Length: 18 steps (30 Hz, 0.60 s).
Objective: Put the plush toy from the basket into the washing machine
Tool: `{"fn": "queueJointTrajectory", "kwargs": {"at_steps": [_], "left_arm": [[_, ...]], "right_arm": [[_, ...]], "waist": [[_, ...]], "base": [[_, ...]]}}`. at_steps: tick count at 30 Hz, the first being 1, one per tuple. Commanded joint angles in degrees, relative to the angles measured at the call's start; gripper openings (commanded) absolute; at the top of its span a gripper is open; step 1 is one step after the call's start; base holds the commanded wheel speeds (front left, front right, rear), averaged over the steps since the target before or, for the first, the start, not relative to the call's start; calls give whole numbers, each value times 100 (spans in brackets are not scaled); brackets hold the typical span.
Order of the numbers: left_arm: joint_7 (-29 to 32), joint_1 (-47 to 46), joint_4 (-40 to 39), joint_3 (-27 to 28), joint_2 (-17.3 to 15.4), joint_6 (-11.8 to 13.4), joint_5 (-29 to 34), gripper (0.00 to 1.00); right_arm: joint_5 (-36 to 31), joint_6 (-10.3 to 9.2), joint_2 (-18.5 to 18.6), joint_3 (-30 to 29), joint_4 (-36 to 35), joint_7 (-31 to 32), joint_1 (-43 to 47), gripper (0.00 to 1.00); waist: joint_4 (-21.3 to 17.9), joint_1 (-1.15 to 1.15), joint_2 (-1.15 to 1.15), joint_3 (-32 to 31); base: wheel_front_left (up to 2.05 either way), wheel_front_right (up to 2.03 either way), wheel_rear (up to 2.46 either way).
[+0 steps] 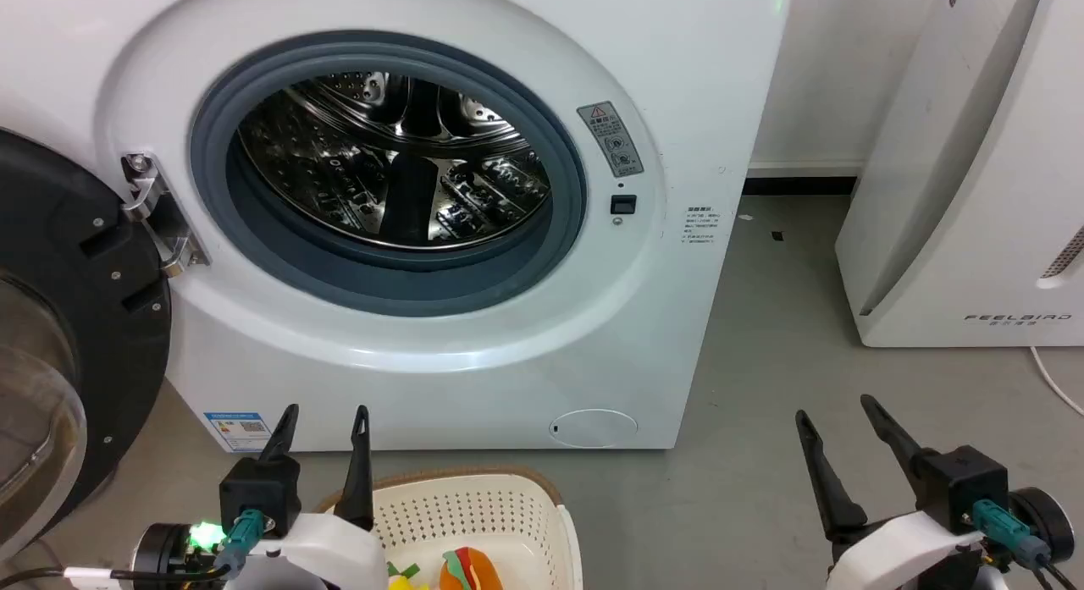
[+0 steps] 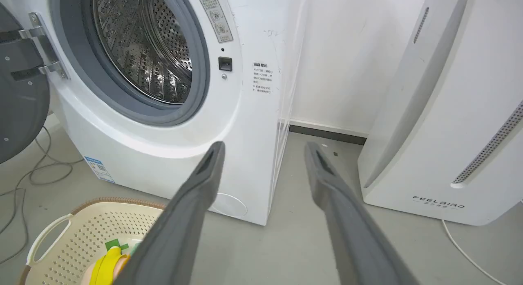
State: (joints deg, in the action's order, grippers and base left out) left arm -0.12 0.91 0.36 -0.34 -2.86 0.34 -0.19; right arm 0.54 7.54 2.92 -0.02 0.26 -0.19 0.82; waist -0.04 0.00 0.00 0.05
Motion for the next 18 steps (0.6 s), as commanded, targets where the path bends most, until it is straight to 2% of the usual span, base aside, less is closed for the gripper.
{"fn": "queueJointTrajectory", "kwargs": {"at_steps": [1,18], "left_arm": [[-57,3,16,-6,0,16,-41,100],[-260,-102,278,-104,0,43,-182,100]], "right_arm": [[30,0,0,-10,-3,-54,1,100],[34,-1,-1,-136,-95,-257,-72,100]], "waist": [[-1,0,0,3],[-44,0,0,238]], "base": [[0,0,0],[0,0,0]]}}
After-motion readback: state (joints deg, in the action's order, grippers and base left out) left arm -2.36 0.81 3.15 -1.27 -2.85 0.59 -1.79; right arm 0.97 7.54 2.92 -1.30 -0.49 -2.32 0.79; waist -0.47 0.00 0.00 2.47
